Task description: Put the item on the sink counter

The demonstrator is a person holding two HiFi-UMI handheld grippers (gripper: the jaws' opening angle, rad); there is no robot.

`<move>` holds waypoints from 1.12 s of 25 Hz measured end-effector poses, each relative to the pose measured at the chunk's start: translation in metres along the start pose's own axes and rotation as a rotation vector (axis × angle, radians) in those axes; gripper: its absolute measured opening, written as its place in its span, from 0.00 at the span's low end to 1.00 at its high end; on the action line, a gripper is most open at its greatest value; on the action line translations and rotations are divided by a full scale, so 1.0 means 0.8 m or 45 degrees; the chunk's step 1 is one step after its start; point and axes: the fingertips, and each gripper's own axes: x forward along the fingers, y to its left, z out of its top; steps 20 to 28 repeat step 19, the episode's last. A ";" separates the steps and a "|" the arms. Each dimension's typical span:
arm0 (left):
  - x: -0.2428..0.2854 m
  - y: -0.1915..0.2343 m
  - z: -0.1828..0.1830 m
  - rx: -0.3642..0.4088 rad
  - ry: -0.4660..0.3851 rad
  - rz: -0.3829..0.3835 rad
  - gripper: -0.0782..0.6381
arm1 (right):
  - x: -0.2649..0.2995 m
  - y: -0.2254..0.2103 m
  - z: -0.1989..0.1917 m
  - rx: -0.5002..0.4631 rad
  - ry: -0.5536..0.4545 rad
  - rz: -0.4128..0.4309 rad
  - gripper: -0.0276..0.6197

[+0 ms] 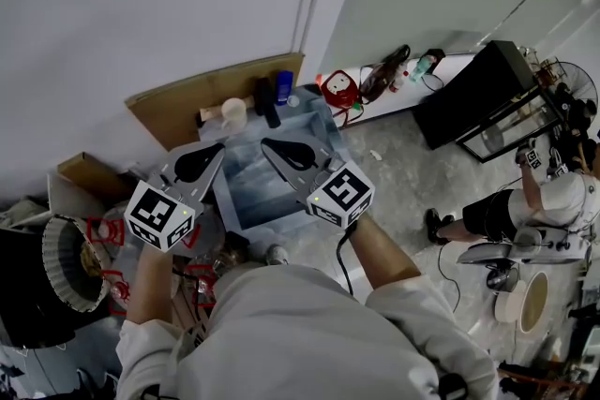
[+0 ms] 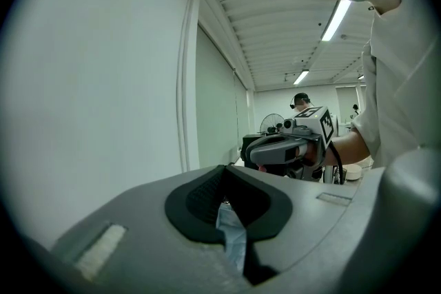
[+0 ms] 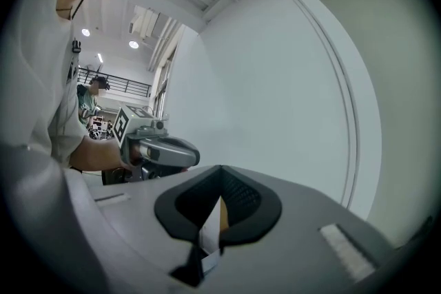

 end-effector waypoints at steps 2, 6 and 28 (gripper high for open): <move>0.001 -0.002 0.000 0.002 0.000 -0.003 0.12 | -0.001 0.000 0.000 0.000 -0.001 0.000 0.05; 0.001 -0.004 0.004 0.012 -0.003 -0.001 0.12 | -0.004 0.000 0.002 -0.004 -0.004 0.000 0.05; 0.003 -0.009 0.006 0.032 0.006 -0.012 0.12 | -0.008 -0.001 0.004 -0.011 -0.010 -0.007 0.05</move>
